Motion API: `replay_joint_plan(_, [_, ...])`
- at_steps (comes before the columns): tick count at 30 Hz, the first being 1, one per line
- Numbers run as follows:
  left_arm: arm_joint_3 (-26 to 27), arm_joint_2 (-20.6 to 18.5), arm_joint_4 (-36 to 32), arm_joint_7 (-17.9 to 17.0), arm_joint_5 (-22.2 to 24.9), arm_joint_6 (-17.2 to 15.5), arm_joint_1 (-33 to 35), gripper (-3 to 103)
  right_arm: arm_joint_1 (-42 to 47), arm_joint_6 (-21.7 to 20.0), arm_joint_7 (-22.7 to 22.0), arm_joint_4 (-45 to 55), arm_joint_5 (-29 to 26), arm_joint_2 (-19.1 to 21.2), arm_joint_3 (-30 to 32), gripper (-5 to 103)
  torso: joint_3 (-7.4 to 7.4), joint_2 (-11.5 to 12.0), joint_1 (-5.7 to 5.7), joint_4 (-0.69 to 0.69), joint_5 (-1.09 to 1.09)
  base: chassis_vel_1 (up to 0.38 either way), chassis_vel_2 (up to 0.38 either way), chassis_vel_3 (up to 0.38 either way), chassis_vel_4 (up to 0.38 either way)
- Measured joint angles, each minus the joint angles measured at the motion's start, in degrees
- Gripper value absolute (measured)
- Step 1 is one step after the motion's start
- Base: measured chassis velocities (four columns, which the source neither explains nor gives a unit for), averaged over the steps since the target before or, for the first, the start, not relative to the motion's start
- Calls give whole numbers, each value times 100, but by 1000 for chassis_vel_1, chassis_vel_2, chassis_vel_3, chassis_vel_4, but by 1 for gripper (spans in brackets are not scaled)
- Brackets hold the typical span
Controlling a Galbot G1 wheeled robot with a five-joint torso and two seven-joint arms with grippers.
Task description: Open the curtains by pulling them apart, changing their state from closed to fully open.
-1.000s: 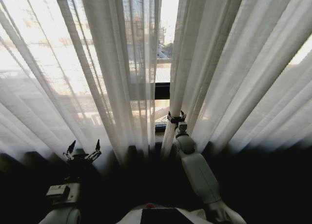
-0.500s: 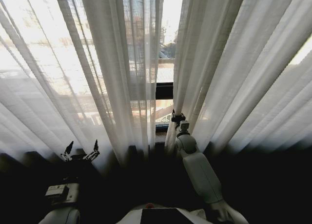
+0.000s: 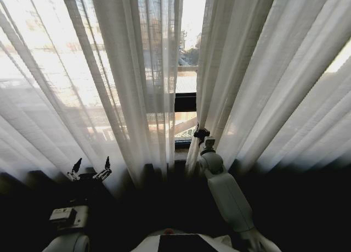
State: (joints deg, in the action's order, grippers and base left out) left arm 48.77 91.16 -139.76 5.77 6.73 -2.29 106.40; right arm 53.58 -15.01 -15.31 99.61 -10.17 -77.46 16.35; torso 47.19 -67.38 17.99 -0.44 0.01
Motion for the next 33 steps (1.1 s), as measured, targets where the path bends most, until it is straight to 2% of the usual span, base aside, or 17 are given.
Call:
replay_joint_plan(15, [6,-2,15,14,13,12,-3,100,152,-123,63,247,-120,62,102,0,0,0,0,1,-1,-37,-60,36,54])
replay_joint_plan(33, [-31,0,16,29,-2,177,62,100,303,-119,61,357,-152,128,385,0,0,0,0,0,1,-290,-312,284,309])
